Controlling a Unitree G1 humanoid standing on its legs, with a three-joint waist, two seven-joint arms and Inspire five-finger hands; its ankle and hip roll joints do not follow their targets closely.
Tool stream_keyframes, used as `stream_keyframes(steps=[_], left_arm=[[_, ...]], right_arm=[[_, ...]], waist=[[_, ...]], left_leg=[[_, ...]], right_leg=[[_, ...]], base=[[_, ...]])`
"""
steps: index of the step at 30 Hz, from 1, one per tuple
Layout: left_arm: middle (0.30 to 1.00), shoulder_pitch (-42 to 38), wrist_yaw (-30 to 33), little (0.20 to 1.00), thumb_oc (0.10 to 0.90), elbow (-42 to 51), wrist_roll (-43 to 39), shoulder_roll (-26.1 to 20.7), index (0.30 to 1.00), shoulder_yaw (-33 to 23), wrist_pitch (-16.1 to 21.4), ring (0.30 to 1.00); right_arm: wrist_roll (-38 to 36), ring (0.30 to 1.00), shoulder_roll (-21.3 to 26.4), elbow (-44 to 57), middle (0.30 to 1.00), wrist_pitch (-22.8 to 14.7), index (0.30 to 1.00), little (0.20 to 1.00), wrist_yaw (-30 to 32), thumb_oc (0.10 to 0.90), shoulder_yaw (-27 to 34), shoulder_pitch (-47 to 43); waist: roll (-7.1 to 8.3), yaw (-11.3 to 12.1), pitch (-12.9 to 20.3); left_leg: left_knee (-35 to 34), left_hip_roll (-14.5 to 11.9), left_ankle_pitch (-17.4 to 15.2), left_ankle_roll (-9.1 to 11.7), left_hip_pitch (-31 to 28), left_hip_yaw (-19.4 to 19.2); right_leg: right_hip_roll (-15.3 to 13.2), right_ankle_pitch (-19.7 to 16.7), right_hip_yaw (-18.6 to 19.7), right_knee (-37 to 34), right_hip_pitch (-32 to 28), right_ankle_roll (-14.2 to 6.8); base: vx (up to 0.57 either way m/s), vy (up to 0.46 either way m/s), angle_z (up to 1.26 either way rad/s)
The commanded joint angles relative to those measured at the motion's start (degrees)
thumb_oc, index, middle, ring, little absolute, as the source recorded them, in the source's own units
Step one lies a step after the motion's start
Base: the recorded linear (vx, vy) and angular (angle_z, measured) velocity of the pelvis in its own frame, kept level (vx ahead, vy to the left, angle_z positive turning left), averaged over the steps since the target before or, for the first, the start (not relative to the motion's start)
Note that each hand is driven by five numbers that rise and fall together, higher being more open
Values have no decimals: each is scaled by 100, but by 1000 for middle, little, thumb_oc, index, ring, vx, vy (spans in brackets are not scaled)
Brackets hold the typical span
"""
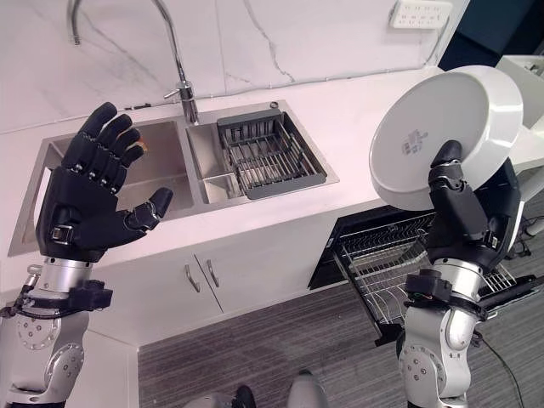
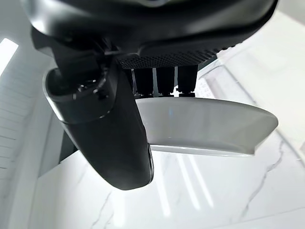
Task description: Place the dishes in the dishwasher.
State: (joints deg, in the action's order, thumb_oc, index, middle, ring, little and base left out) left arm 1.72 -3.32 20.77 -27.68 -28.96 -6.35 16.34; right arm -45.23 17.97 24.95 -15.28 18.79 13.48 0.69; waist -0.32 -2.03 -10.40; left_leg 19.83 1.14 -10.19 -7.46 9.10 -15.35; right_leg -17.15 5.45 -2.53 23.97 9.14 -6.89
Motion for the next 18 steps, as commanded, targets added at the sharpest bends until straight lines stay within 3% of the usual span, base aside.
stream_keyframes(steps=[1, 5, 7, 10, 12, 14, 16, 17, 18], left_arm=[[900, -411, -65, 900, 800, 788, 234, -481, 900, 6, 192, 900], [900, -331, -486, 900, 800, 736, 193, -561, 900, 82, -43, 900], [900, -241, -918, 900, 800, 710, 585, -607, 900, 176, -125, 900], [900, -43, -924, 900, 800, 649, 852, -524, 900, 468, -188, 900], [900, 125, -1080, 900, 800, 471, 999, -371, 900, 671, -171, 900], [900, 344, -1238, 900, 800, 285, 1132, -325, 900, 862, -27, 900], [900, 532, -1602, 900, 800, 98, 1095, -371, 900, 1017, -40, 900], [900, 545, -1790, 900, 800, 51, 974, -392, 900, 1057, -111, 900], [900, 576, -2053, 900, 800, 38, 865, -401, 900, 1097, -308, 900]], right_arm=[[254, 300, 48, 760, 300, -715, 300, 300, -43, 400, 43, -581], [439, 300, 59, 921, 300, -504, 300, 300, -249, 400, -63, -567], [203, 300, 243, 888, 300, -236, 300, 300, -598, 400, -23, -572], [109, 300, 526, 725, 300, 58, 300, 300, -900, 400, -383, -749], [-8, 300, 558, 682, 300, 202, 300, 300, -1170, 400, -528, -652], [37, 300, 699, 669, 300, 278, 300, 300, -1269, 400, -587, -525], [176, 300, 966, 614, 300, 246, 300, 300, -1382, 400, -551, -401], [183, 300, 1025, 567, 300, 208, 300, 300, -1445, 400, -562, -380], [99, 300, 1086, 512, 300, 199, 300, 300, -1536, 400, -615, -398]], waist=[[78, 19, 411], [195, 73, 390], [210, 36, 353], [115, -75, 389], [65, -82, 412], [97, -88, 423], [125, -127, 418], [131, -96, 413], [118, -54, 380]], left_leg=[[-264, -215, -822, 570, -902, 942], [-264, -515, -860, 768, -1002, 810], [-264, -1011, -654, 986, -982, 785], [-264, -1482, -352, 1196, -1015, 618], [-264, -1724, 380, 1321, -837, 563], [-264, -1791, 700, 1340, -775, 484], [-264, -1650, 751, 1310, -846, 210], [-264, -1487, 663, 1270, -830, 232], [-264, -1170, 351, 1163, -776, 362]], right_leg=[[75, -639, -303, -678, -90, -219], [-286, -661, -72, -678, 100, -404], [12, -110, -91, -678, -71, -388], [458, 140, -51, -678, 2, -272], [757, 268, -160, -678, -27, -41], [839, 343, -260, -678, -34, 133], [795, 404, -384, -678, -46, 213], [791, 415, -409, -678, -58, 212], [771, 431, -436, -678, -85, 174]], base=[[37, -308, -41], [121, -601, -39], [144, -989, -11], [79, -576, -28], [114, -569, -63], [106, -450, -31], [82, -315, -11], [55, -232, 5], [44, -112, 32]])
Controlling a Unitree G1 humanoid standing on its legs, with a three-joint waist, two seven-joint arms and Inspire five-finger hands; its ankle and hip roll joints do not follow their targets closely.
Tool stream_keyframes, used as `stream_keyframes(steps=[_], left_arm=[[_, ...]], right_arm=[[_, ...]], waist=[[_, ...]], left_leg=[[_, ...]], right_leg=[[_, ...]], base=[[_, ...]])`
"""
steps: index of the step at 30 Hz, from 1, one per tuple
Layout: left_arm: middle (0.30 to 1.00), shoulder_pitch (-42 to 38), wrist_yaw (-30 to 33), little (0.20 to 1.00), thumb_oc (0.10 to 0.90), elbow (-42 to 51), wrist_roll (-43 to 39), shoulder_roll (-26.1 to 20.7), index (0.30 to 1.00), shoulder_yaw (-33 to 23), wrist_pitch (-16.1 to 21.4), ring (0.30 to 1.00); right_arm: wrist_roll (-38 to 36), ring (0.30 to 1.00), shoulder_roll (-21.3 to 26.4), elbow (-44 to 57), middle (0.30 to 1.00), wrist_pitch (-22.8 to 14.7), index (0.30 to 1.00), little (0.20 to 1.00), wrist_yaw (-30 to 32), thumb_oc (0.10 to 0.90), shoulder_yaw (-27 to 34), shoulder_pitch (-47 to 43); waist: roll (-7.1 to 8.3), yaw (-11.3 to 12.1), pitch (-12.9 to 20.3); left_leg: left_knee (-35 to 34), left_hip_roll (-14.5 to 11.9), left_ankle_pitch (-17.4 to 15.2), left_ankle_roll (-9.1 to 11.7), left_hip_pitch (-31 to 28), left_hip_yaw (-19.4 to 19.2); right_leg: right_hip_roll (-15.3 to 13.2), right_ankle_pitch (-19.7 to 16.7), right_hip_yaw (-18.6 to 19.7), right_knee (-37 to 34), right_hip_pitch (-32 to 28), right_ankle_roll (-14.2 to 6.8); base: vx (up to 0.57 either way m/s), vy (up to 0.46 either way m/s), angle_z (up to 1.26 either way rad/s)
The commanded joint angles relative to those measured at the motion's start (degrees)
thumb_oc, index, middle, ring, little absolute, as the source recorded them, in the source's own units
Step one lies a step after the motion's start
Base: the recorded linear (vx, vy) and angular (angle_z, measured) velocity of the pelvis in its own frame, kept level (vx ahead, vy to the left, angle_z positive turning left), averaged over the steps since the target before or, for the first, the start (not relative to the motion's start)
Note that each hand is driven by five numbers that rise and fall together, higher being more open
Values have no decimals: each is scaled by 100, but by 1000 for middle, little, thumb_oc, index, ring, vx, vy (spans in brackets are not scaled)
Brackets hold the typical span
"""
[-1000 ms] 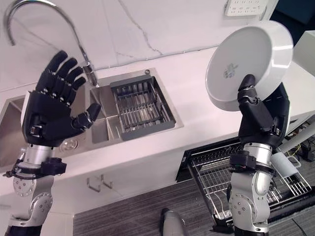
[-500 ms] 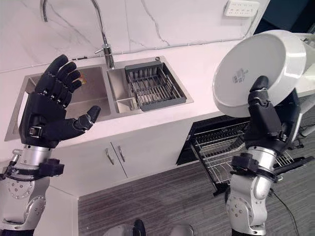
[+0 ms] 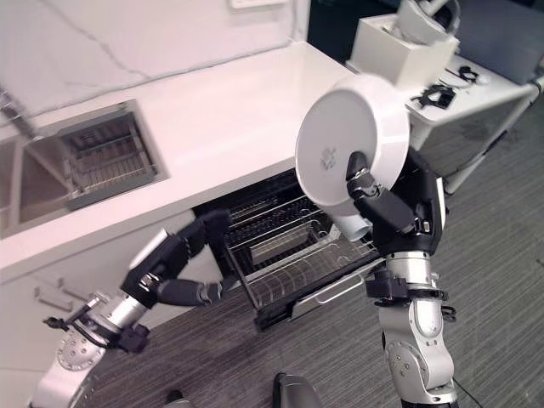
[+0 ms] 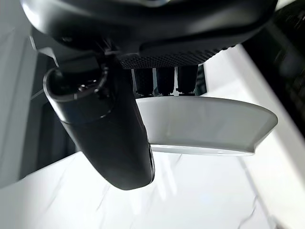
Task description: Place the dishes in the dishwasher.
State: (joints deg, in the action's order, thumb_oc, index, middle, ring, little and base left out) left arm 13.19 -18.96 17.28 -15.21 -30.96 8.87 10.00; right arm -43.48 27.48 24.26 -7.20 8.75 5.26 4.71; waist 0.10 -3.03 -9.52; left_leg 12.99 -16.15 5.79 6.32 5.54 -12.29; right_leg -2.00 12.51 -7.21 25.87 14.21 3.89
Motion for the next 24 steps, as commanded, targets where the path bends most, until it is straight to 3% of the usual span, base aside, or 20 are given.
stream_keyframes(steps=[1, 2, 3, 5, 11, 14, 15, 18, 23, 24], left_arm=[[900, -525, -630, 900, 800, 370, -491, -230, 900, -392, 182, 900], [900, -425, -958, 900, 800, 318, -723, -246, 900, -349, -116, 900], [900, -460, -1216, 900, 800, 221, -837, -241, 900, -208, -415, 900], [900, -528, -1226, 900, 800, -12, -766, -254, 900, 196, -992, 900], [900, -84, -442, 900, 800, -1023, -768, -225, 900, 301, -1008, 900], [900, 217, 31, 900, 800, -1347, -1176, 68, 900, -12, -756, 900], [900, 306, 397, 900, 800, -1653, -1107, 267, 900, -214, -310, 900], [900, 526, 1365, 900, 800, -2027, 85, 259, 900, -440, 768, 900], [900, 906, 2405, 900, 800, -3187, 383, 786, 900, -906, 1847, 900], [900, 919, 2462, 900, 800, -3508, 82, 947, 900, -1170, 1945, 900]], right_arm=[[-117, 300, 148, 543, 300, -618, 300, 300, -614, 400, 153, -802], [-22, 300, 91, 532, 300, -716, 300, 300, -654, 400, 12, -744], [150, 300, -38, 507, 300, -820, 300, 300, -720, 400, -101, -659], [195, 300, 43, 459, 300, -850, 300, 300, -837, 400, -199, -614], [617, 300, 195, 392, 300, -912, 300, 300, -892, 400, 11, -368], [952, 300, 70, 401, 300, -1012, 300, 300, -841, 400, 127, -169], [1010, 300, -30, 363, 300, -1061, 300, 300, -1000, 400, 160, -98], [1411, 300, 45, 343, 300, -1108, 300, 300, -1017, 400, 234, -97], [2015, 300, -144, 96, 300, -1170, 300, 300, -896, 400, 382, 131], [2372, 300, -162, -29, 300, -1229, 300, 300, -724, 400, 386, 171]], waist=[[11, 56, 265], [-149, 54, 258], [-228, 37, 242], [-262, 17, 226], [-203, 7, 331], [-110, 95, 318], [-54, 154, 308], [59, 299, 343], [214, 456, 338], [253, 502, 323]], left_leg=[[420, 752, -1480, -270, -369, 138], [420, 936, -1730, -328, -122, 193], [420, 955, -1719, -309, 38, 186], [420, 1001, -1681, -294, 179, 222], [420, 1034, -1835, -414, 94, 154], [420, 1090, -1927, -508, -13, 107], [420, 1127, -1995, -541, -67, 103], [420, 1189, -1995, -581, -16, 142], [420, 1264, -2090, -654, 8, 180], [420, 1285, -2113, -677, 8, 192]], right_leg=[[-706, -263, 10, -868, -620, -938], [-574, -284, -22, -868, -587, -975], [-504, -254, -124, -868, -610, -976], [-492, -178, -278, -868, -652, -969], [-473, -89, -404, -868, -772, -986], [-511, -68, -432, -868, -865, -997], [-534, -40, -454, -868, -919, -1013], [-560, -69, -491, -868, -891, -1007], [-671, -126, -626, -868, -905, -1094], [-709, -159, -652, -868, -899, -1130]], base=[[24, -60, 31], [-4, -28, 49], [-28, -17, 69], [-13, 68, 57], [58, 157, 4], [102, 153, -8], [88, 122, -7], [67, 111, -2], [49, 149, 13], [38, 214, 0]])
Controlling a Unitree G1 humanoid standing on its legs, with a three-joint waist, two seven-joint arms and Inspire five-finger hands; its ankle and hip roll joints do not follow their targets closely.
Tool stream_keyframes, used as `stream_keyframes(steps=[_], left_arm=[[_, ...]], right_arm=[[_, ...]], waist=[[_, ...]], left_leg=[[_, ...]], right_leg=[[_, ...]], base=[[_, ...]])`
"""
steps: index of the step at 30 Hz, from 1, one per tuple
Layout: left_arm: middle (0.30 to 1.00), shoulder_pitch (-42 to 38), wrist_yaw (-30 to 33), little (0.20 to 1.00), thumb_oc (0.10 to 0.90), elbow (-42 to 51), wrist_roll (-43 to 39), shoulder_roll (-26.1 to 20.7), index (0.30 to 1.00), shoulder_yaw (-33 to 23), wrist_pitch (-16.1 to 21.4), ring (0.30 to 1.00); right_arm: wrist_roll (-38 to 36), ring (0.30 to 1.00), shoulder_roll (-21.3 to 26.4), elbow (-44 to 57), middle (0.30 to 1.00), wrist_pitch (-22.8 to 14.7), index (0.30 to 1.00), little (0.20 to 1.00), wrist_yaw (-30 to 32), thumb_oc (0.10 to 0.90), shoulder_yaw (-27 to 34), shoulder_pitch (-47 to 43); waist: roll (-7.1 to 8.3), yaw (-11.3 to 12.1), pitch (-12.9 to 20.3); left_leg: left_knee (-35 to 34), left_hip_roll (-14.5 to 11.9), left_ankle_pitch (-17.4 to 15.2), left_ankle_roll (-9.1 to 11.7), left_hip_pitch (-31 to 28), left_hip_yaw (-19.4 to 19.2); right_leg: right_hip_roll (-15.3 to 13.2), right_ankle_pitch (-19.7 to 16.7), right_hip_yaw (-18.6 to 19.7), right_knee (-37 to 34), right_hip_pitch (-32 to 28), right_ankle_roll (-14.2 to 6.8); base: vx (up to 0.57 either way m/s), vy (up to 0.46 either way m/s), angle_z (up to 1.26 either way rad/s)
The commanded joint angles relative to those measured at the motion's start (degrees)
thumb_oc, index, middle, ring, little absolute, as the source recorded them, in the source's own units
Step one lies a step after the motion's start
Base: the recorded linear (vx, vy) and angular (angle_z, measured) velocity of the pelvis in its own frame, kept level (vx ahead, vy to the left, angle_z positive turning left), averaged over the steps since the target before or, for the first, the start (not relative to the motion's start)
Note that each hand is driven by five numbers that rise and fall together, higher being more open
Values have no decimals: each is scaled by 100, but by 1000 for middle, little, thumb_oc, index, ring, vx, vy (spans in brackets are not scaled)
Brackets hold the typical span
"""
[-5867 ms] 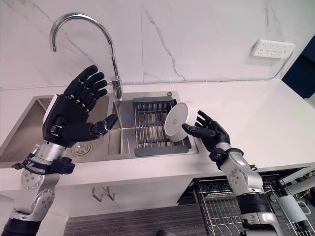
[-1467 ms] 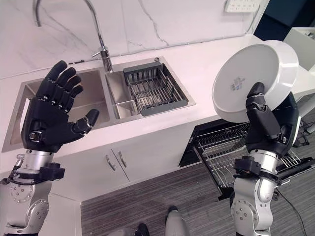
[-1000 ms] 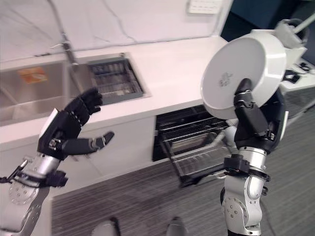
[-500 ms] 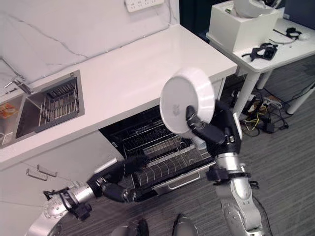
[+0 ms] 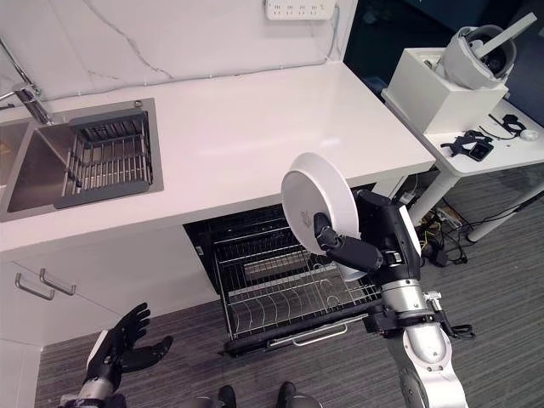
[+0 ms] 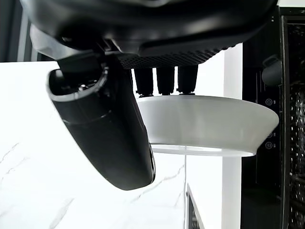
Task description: Place the dishes in the dishwasher.
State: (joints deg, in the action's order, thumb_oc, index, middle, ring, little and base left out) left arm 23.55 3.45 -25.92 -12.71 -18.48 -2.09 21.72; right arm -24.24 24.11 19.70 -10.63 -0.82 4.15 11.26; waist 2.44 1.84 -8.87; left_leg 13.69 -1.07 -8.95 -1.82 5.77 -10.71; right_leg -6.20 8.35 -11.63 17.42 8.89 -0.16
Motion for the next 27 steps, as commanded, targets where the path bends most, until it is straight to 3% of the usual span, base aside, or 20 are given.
stream_keyframes(steps=[1, 5, 7, 8, 10, 13, 15, 18, 21, 27], left_arm=[[900, -143, 249, 900, 800, 617, -262, -222, 900, -281, 884, 900], [900, -228, 402, 900, 800, 226, -118, -189, 900, -259, 891, 900], [900, -233, 478, 900, 800, -106, 68, -169, 900, -257, 918, 900], [900, -248, 562, 900, 800, -309, 184, -138, 900, -293, 904, 900], [900, -379, 537, 900, 800, -510, 368, -178, 900, -313, 787, 900], [900, -453, 634, 900, 800, -1025, 467, -264, 900, -247, 637, 900], [900, -367, 829, 900, 800, -1287, 959, -222, 900, -76, 695, 900], [900, -442, 832, 900, 800, -1771, 921, -169, 900, -136, 717, 900], [900, -522, 852, 900, 800, -1807, 985, -214, 900, -47, 658, 900], [900, -688, 872, 900, 800, -1752, 983, -281, 900, 216, 569, 900]], right_arm=[[752, 300, 202, 397, 300, -935, 300, 300, 36, 400, 461, -423], [2631, 300, 612, 248, 300, -1057, 300, 300, 793, 400, 426, -455], [2885, 300, 833, 101, 300, -1074, 300, 300, 966, 400, 490, -448], [2768, 300, 913, 63, 300, -1083, 300, 300, 950, 400, 589, -351], [3308, 300, 941, -117, 300, -1729, 300, 300, 1171, 400, 553, -214], [4411, 300, 1444, -158, 300, -2144, 300, 300, 1239, 400, 346, -431], [4913, 300, 2007, -154, 300, -2038, 300, 300, 1149, 400, 209, -593], [5615, 300, 2458, -725, 300, -2046, 300, 300, 1353, 400, -406, -758], [5701, 300, 2516, -1201, 300, -1931, 300, 300, 1504, 400, -882, -1024], [6190, 300, 2304, -2491, 300, -1714, 300, 300, 2382, 400, -1753, -1715]], waist=[[46, 56, 240], [109, 147, 206], [107, 105, 170], [63, -3, 171], [88, -63, 119], [67, 59, 154], [114, 168, 252], [113, 238, 400], [107, 293, 457], [99, 502, 533]], left_leg=[[350, -196, -648, 107, 9, 70], [350, -127, -671, 34, 68, 168], [350, -91, -716, -29, 45, 288], [350, -111, -686, -53, 82, 404], [350, -56, -655, 19, 135, 574], [350, -168, -640, 150, 149, 442], [350, -209, -614, 216, 160, 369], [350, -269, -605, 296, 150, 357], [350, -262, -598, 317, 146, 428], [350, -247, -592, 344, 131, 577]], right_leg=[[-315, 236, -234, -23, -356, -753], [-337, 71, -328, -23, -389, -848], [-128, -151, -230, -23, -538, -880], [61, -531, -93, -23, -515, -904], [-70, -356, 228, -23, -244, -866], [-242, 114, -29, -23, -140, -859], [-246, 257, -66, -23, -185, -805], [-223, 393, -153, -23, -269, -743], [-208, 425, -191, -23, -303, -720], [-225, 481, -337, -23, -397, -678]], base=[[28, 209, 6], [25, 107, 6], [85, 78, 12], [79, 0, 26], [15, -124, 37], [-18, -246, -12], [1, -272, -37], [-15, -192, -6], [-20, -77, 31], [-23, -46, 15]])
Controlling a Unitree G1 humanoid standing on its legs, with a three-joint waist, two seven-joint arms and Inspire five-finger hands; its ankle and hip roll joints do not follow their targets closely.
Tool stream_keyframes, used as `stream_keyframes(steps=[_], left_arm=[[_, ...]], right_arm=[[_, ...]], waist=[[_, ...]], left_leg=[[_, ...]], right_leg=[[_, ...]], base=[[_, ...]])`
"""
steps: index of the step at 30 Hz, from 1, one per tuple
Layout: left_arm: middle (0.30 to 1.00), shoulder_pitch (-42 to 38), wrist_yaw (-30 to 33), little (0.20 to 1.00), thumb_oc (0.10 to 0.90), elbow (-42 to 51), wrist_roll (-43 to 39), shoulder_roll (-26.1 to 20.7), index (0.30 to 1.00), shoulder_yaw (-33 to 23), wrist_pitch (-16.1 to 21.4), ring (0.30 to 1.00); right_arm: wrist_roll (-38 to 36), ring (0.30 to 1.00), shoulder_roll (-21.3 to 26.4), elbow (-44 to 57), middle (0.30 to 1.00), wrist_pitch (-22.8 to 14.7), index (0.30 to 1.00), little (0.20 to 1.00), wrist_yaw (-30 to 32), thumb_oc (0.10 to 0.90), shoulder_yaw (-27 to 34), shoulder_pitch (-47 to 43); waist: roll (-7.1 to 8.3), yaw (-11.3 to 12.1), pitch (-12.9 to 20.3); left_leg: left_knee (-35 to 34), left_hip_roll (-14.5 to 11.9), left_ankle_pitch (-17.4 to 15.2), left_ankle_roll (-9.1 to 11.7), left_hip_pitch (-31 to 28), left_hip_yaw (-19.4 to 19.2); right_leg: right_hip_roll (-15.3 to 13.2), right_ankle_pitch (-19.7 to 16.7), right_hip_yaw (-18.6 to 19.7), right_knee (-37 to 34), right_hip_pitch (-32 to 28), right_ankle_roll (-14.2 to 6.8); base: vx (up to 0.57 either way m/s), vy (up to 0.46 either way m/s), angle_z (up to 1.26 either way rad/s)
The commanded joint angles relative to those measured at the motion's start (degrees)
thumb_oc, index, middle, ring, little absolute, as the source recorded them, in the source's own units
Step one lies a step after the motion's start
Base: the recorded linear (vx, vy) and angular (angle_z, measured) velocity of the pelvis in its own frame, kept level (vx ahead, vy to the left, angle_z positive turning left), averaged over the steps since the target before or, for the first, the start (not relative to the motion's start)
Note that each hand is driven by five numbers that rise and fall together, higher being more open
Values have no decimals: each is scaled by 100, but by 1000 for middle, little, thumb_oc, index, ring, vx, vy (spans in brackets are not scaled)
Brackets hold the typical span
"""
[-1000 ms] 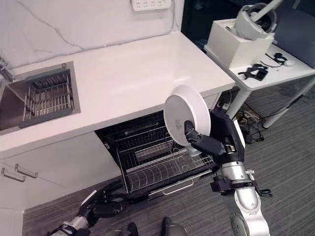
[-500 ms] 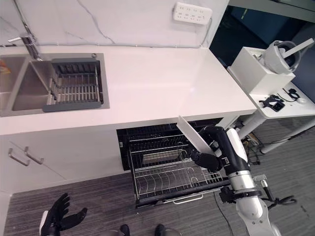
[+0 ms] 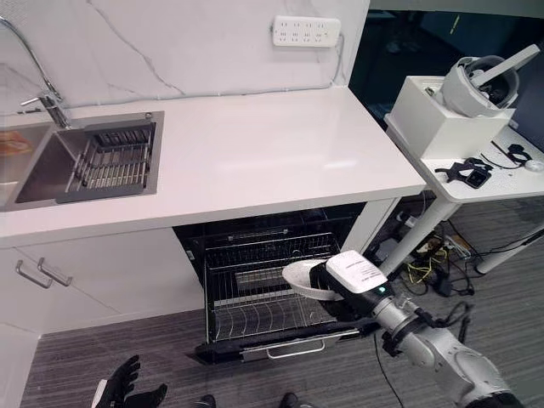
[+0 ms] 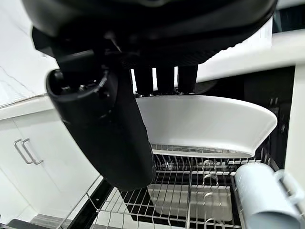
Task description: Place the dishes in the dishwasher.
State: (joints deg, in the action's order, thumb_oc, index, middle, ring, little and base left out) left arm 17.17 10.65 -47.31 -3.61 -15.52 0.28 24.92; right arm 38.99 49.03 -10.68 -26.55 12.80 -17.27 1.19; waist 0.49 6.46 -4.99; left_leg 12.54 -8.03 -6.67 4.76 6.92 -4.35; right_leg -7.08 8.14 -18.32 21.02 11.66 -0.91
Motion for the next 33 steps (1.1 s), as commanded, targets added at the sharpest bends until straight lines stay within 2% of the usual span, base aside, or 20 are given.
stream_keyframes(steps=[1, 6, 9, 15, 18, 25, 29, 33], left_arm=[[900, -71, 195, 900, 800, 391, 123, -591, 900, 48, 219, 900], [900, -71, 355, 900, 800, 331, 315, -640, 900, 147, 225, 900], [900, -33, 448, 900, 800, 359, 437, -690, 900, 286, 240, 900], [900, -35, 445, 900, 800, 430, 435, -767, 900, 406, 219, 900], [900, -73, 464, 900, 800, 408, 460, -849, 900, 468, 191, 900], [900, -114, 495, 900, 800, 437, 457, -924, 900, 631, 302, 900], [900, -193, 415, 900, 800, 542, 357, -953, 900, 777, 340, 900], [900, -189, 485, 900, 800, 513, 299, -953, 900, 763, 393, 900]], right_arm=[[-26, 300, -263, 193, 300, -105, 300, 300, 1257, 400, 212, -875], [333, 300, -588, -709, 300, -132, 300, 300, 1939, 400, -244, -1291], [390, 300, -1039, -1659, 300, 183, 300, 300, 2118, 400, -667, -1640], [234, 300, -1260, -2417, 300, 424, 300, 300, 1942, 400, -938, -2005], [-71, 300, -1357, -2877, 300, 334, 300, 300, 1774, 400, -982, -2148], [-115, 300, -1545, -3668, 300, 222, 300, 300, 1879, 400, -1041, -2348], [-426, 300, -1755, -4241, 300, 310, 300, 300, 1765, 400, -1058, -2543], [-305, 300, -1806, -4531, 300, 346, 300, 300, 1865, 400, -1027, -2582]], waist=[[294, 95, 162], [286, 286, 152], [271, 542, 74], [243, 754, 14], [227, 864, -66], [193, 1020, -141], [132, 1099, -177], [101, 1114, -180]], left_leg=[[465, 451, -812, -306, 25, -27], [465, 460, -774, -288, 37, 76], [465, 506, -762, -276, 34, 248], [465, 583, -662, -265, 145, 484], [465, 590, -645, -243, 152, 534], [465, 644, -575, -221, 207, 700], [465, 637, -527, -202, 223, 689], [465, 642, -517, -205, 215, 688]], right_leg=[[-147, 510, 291, -383, -693, -600], [-185, 523, 153, -383, -764, -586], [-226, 568, -23, -383, -889, -567], [-247, 555, -153, -383, -911, -542], [-271, 570, -280, -383, -980, -544], [-281, 578, -420, -383, -1035, -517], [-333, 575, -574, -383, -1099, -512], [-340, 578, -591, -383, -1119, -512]], base=[[-28, -31, 13], [-20, -17, 21], [-41, -14, 27], [0, -1, 31], [-11, -13, 14], [14, -21, 16], [46, -34, 14], [29, -25, 7]])
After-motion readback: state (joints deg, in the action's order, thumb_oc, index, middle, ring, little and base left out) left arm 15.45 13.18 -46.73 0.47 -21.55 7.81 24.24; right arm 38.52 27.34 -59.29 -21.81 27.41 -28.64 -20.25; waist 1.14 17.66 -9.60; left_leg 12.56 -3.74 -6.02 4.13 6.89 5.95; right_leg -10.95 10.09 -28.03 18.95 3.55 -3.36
